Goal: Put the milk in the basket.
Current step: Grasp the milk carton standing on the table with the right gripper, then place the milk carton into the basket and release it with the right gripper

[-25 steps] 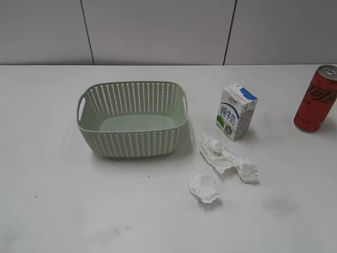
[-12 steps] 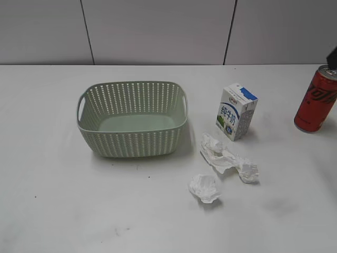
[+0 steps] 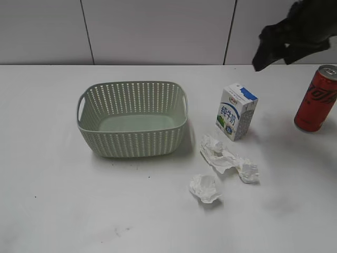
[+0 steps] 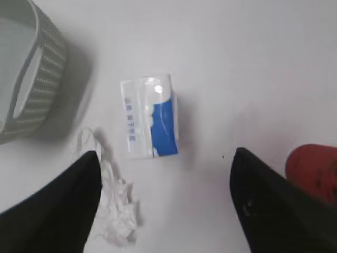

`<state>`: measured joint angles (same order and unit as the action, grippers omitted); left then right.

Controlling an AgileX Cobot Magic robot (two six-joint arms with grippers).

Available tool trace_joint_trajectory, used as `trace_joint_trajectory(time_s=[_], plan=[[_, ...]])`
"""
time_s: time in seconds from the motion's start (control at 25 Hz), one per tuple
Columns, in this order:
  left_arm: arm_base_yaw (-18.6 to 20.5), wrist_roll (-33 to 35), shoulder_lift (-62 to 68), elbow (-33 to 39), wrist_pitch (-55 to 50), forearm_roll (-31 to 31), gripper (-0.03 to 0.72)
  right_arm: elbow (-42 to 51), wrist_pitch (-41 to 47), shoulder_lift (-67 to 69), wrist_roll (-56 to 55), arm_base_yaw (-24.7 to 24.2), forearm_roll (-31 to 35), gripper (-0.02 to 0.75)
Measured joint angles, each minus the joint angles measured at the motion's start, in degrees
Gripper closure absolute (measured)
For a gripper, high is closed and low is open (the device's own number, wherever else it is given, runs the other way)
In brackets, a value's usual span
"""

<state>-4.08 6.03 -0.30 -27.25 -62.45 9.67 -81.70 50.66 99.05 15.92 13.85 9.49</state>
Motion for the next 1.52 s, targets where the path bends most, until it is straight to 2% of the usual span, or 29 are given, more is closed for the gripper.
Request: trace_joint_trajectory(time_s=[0.24, 0.6, 0.72, 0.84, 1.04, 1.2, 1.4, 1.52], plan=[[0.00, 0.00, 0.00, 0.00, 0.00, 0.00, 0.454, -5.89, -0.05, 10.52, -1.96, 5.13, -4.54, 0.101], [0.00, 0.00, 0.00, 0.00, 0.00, 0.00, 0.454, -7.30, -0.21, 20.02, -2.95, 5.67, -7.67, 0.103], [0.00, 0.00, 0.00, 0.00, 0.00, 0.00, 0.454, -7.56, -0.13, 20.48, -2.95, 5.67, -7.86, 0.183], [0.00, 0.00, 0.00, 0.00, 0.00, 0.00, 0.454, -9.43, 1.90, 20.48, -2.95, 5.67, -7.90, 0.385], [0.00, 0.00, 0.00, 0.00, 0.00, 0.00, 0.454, -16.77, 9.37, 20.68, -3.02, 5.67, -8.23, 0.384], [0.00, 0.00, 0.00, 0.00, 0.00, 0.00, 0.454, -27.23, 14.89, 20.68, -2.97, 6.75, -8.70, 0.384], [0.00, 0.00, 0.00, 0.00, 0.00, 0.00, 0.454, -40.25, 17.02, 20.68, -1.67, 12.80, -9.02, 0.384], [0.00, 0.00, 0.00, 0.00, 0.00, 0.00, 0.454, -43.82, 16.43, 20.68, 0.13, 17.67, -8.72, 0.384]])
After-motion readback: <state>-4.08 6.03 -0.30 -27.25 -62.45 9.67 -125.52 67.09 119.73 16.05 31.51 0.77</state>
